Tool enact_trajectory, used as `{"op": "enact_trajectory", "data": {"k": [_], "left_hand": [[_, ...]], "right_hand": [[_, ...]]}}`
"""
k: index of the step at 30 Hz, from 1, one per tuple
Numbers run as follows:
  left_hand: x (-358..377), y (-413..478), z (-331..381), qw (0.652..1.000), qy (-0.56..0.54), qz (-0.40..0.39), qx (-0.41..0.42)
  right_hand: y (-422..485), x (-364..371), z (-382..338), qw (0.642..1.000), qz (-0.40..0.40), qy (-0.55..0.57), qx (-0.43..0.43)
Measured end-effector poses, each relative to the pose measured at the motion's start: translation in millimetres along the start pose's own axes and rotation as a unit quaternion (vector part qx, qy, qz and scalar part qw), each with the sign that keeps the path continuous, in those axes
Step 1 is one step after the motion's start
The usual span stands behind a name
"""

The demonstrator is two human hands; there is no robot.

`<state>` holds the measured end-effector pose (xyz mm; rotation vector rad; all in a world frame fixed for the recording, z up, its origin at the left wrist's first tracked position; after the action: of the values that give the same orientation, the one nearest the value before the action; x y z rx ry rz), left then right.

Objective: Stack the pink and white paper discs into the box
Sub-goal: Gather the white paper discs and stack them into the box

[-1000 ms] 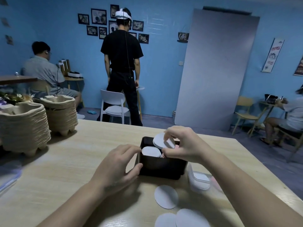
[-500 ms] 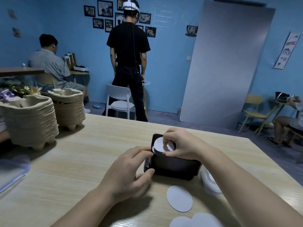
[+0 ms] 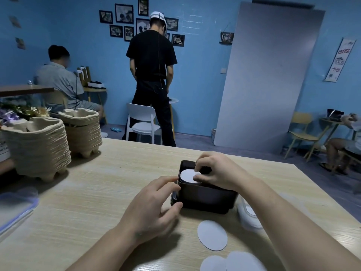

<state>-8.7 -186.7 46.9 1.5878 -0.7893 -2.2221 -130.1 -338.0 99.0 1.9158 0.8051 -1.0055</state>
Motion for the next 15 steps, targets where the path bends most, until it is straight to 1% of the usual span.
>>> {"op": "enact_trajectory", "data": {"k": [4,6,8,11,13,15], "left_hand": [[-9,1,11,0.999,0.010,0.047,0.008],[-16,2,21,0.997,0.017,0.072,0.021],[-19,2,34,0.996,0.011,0.081,0.031],[-12,-2,57,0.997,-0.023,0.051,0.057],[2,-5,69,0.996,-0.044,0.007,0.075],[16,-7,76,0.995,-0.042,-0.032,0.089]], "right_hand": [[-10,-12,-12,0.999,0.028,0.025,-0.025],[-20,-22,-18,0.997,0.055,0.045,-0.034],[-35,-33,-28,0.994,0.087,0.055,-0.047],[-68,-40,-42,0.990,0.110,0.072,-0.058],[-91,-37,-44,0.988,0.109,0.099,-0.049],[-112,-29,-44,0.988,0.096,0.118,-0.037]]}}
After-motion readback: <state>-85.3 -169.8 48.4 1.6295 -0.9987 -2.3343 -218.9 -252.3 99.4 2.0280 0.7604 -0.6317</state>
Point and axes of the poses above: each hand's wrist, its own y-axis towards the middle knuckle, its own x-axis out of the palm, z = x × y, the point moved 9 cm from there along y, towards the middle knuckle, and after that the axes turned 12 degrees about y, right-handed, at the moved point
